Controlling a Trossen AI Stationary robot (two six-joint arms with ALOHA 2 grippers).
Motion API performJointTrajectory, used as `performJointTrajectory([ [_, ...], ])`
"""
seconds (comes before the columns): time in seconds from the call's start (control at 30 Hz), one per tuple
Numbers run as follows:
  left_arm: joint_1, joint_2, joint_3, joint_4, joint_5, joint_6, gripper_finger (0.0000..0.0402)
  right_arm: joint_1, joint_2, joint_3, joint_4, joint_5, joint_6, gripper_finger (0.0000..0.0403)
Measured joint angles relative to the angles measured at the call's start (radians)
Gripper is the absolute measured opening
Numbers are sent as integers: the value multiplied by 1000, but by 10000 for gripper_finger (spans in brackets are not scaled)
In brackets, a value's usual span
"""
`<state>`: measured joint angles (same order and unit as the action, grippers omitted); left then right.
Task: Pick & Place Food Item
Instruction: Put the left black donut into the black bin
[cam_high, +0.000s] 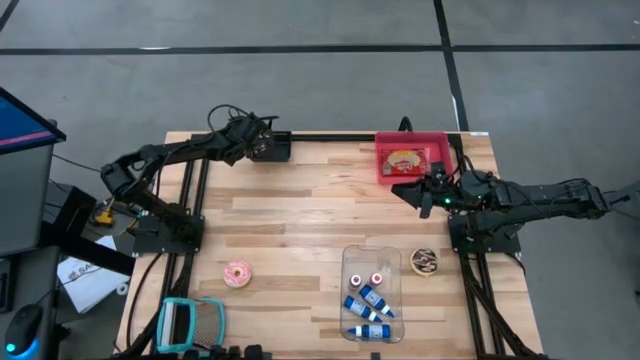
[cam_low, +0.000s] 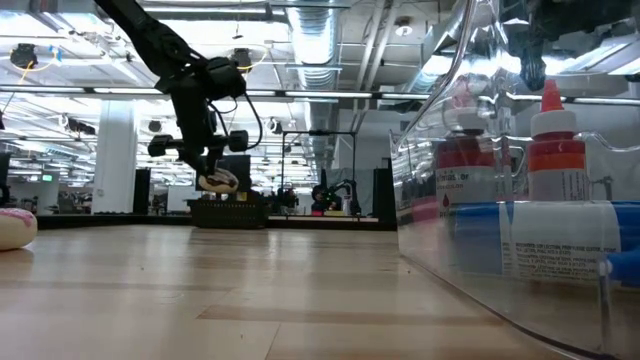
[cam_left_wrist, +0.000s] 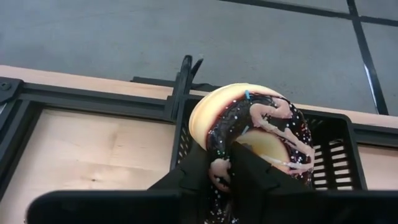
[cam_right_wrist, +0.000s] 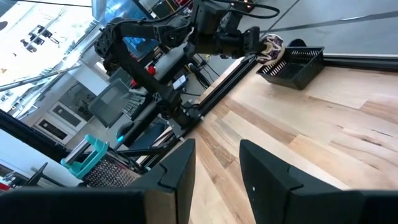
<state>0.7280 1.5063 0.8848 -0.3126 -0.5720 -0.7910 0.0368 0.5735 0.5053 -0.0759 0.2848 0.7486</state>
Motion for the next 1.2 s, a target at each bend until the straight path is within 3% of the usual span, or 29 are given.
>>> performJointTrajectory([
  [0.27,0,0,0,-1,-4,-7,88,0,0,0,0,0,0,118],
  [0.8,0,0,0,-44,-5,-131,90,0,0,0,1,0,3,118],
  [1.2,0,0,0,-28,-1,-134,90,0,0,0,1,1,1,118],
])
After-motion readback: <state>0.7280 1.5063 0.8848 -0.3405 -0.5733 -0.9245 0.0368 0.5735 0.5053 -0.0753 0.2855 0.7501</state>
